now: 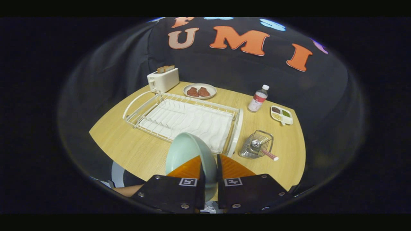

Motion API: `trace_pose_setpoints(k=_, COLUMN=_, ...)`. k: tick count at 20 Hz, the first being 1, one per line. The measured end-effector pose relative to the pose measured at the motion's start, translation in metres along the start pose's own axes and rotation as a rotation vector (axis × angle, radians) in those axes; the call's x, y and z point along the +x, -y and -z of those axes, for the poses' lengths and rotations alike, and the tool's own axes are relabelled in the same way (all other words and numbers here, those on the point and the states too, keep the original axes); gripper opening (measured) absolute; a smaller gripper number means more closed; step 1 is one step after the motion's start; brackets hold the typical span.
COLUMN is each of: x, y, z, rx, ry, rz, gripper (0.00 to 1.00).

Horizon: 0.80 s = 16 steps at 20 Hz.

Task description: Take the plate from the dish rack, then take the spoon from the basket and place it into the plate.

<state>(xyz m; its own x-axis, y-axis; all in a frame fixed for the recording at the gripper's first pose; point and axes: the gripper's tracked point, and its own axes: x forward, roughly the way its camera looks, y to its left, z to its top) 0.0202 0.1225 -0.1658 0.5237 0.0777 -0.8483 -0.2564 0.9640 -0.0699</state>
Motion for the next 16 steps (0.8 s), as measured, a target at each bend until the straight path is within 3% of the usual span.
trace_pose_setpoints(k=7, x=0.026, y=-0.016, z=0.042, rx=0.086, ry=-0.056, rz=-0.096, gripper=0.16)
trace_pose_setpoints(k=16, x=0.04, y=-0.018, z=0.062, rx=0.111, ry=-0.053, rz=-0.137, gripper=0.16)
